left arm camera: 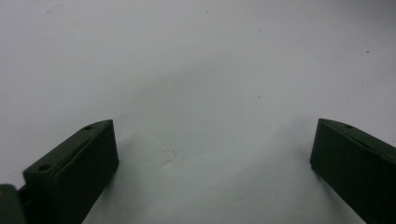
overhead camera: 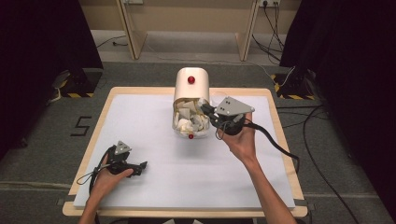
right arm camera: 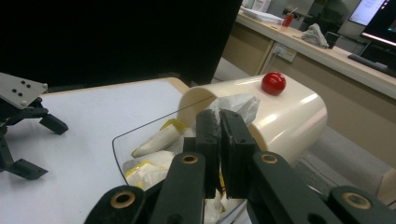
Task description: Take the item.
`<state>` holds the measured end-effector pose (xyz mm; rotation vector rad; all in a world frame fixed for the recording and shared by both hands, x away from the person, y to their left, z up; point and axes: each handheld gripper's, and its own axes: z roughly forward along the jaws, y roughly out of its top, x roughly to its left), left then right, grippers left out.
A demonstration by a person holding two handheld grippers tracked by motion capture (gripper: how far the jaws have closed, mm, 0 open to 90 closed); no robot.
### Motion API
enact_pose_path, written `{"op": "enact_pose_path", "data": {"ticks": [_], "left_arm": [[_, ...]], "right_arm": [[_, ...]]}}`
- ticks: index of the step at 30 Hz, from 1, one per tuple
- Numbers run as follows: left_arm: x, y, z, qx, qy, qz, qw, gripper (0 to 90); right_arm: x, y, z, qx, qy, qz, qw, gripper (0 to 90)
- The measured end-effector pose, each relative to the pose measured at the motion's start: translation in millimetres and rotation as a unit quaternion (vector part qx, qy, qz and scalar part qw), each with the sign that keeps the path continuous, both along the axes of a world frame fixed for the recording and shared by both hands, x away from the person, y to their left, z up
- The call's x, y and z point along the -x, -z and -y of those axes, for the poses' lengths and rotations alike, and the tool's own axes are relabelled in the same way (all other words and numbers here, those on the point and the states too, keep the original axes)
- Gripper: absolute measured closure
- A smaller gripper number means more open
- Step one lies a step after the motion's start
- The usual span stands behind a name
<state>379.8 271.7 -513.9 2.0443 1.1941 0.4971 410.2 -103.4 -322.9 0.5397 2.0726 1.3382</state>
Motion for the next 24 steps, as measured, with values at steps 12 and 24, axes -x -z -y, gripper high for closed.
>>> {"op": "enact_pose_path", "data": {"ticks": [12, 24], "left_arm": [[0.0, 0.0, 0.0, 0.0, 0.0, 0.0, 1.0, 0.0], [0.0, 0.0, 0.1, 0.001, -0.001, 0.0, 1.0, 0.0]], "right_arm": [[2.4, -12.2, 25.8, -0.021, 0.024, 0.009, 0.9994, 86.8], [-9.8, -10.6, 49.8, -0.038, 0.059, 0.006, 0.9975, 86.7]]}}
